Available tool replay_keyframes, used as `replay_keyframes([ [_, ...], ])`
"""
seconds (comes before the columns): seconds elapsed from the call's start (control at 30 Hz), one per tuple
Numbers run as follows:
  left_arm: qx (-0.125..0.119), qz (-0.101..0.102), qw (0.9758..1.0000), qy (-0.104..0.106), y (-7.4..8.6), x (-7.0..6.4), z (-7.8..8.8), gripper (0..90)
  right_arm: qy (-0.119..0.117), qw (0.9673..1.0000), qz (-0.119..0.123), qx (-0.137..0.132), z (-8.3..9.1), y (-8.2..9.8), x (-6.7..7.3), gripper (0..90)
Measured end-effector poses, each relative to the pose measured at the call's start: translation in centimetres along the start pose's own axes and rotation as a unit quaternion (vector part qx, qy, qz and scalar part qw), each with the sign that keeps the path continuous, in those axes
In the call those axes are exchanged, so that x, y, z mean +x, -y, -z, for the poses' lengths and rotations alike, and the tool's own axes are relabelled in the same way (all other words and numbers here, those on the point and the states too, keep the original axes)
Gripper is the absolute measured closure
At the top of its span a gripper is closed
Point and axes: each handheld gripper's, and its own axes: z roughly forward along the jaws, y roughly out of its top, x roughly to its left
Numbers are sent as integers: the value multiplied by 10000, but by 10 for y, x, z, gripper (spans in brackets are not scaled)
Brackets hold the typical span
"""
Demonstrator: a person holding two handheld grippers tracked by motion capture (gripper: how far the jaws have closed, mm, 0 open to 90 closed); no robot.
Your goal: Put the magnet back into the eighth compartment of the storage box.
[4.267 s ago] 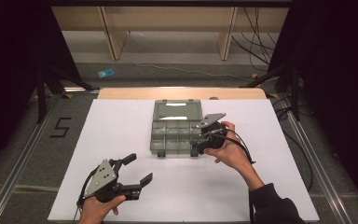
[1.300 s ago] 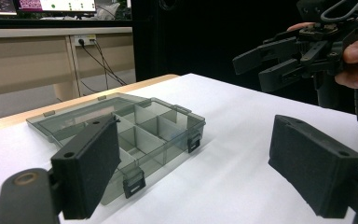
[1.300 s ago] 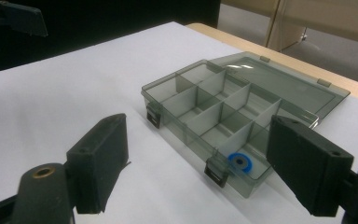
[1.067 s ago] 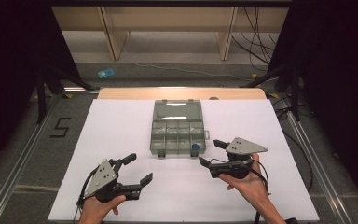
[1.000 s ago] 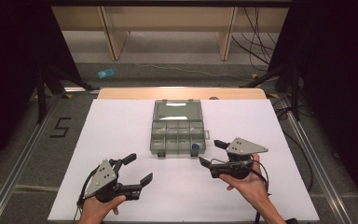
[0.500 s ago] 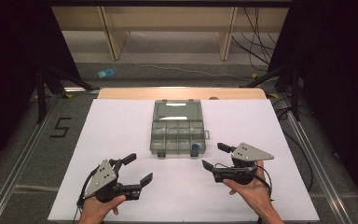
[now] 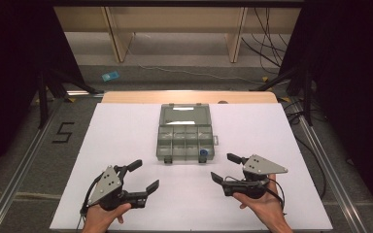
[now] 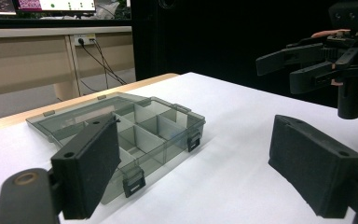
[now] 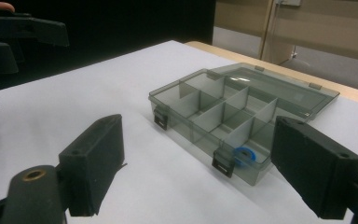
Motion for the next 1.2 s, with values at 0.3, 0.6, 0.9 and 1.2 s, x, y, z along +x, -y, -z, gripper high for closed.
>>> replay_keyframes([
  [0.3,10,17,10000,9,0,-1,0,160,30,9999,74,-78,5,4,3,178],
  [0.6,20,16,10000,33,0,-1,-1,160,33,10000,73,-47,9,6,6,165],
  [0.9,21,24,10000,27,0,-1,0,160,7,10000,41,32,12,10,7,163],
  [1.2,20,34,10000,17,1,-1,0,160,-14,10000,16,74,15,13,7,160],
])
